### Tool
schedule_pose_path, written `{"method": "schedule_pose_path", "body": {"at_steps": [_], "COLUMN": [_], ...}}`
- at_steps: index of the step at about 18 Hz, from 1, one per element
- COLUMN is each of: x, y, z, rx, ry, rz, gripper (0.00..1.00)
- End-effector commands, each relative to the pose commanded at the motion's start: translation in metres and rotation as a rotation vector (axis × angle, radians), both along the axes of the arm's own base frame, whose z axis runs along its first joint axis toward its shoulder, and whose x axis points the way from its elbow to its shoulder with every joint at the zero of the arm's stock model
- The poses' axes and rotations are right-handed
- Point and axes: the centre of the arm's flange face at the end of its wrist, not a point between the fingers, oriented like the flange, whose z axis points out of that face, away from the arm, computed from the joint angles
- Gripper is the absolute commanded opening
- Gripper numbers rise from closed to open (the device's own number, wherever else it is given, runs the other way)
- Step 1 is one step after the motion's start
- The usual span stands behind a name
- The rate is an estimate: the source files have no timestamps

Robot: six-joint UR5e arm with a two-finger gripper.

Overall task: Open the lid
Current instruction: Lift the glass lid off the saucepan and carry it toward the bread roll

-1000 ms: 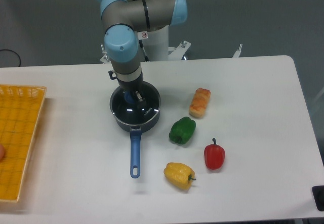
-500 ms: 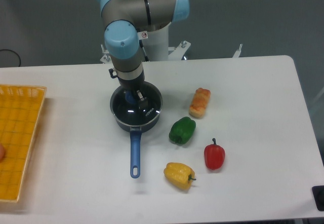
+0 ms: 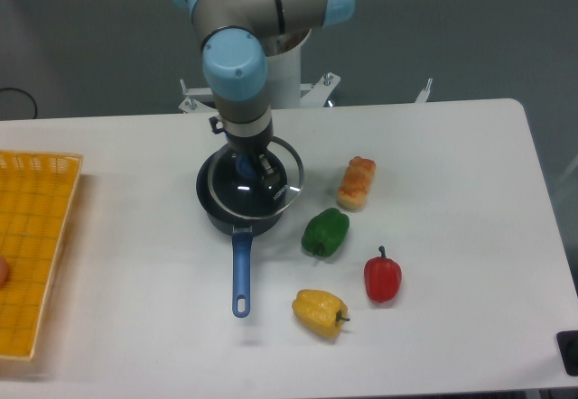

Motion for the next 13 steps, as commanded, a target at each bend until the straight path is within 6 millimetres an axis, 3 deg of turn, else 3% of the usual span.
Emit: {"method": "schedule_pose_path", "body": {"at_steps": [4,9,13], "x": [-0.031,-0.062,-0.076], "y": [-0.012,-0.033,-0.043], "z": [0.019,0.02,0.018], "rx": [0.011,0.014,0.016], "ry": [-0.004,-0.005,-0.011], "rz": [0.014,0.016,0.015], "gripper": [0.61,0.61,0.61]}}
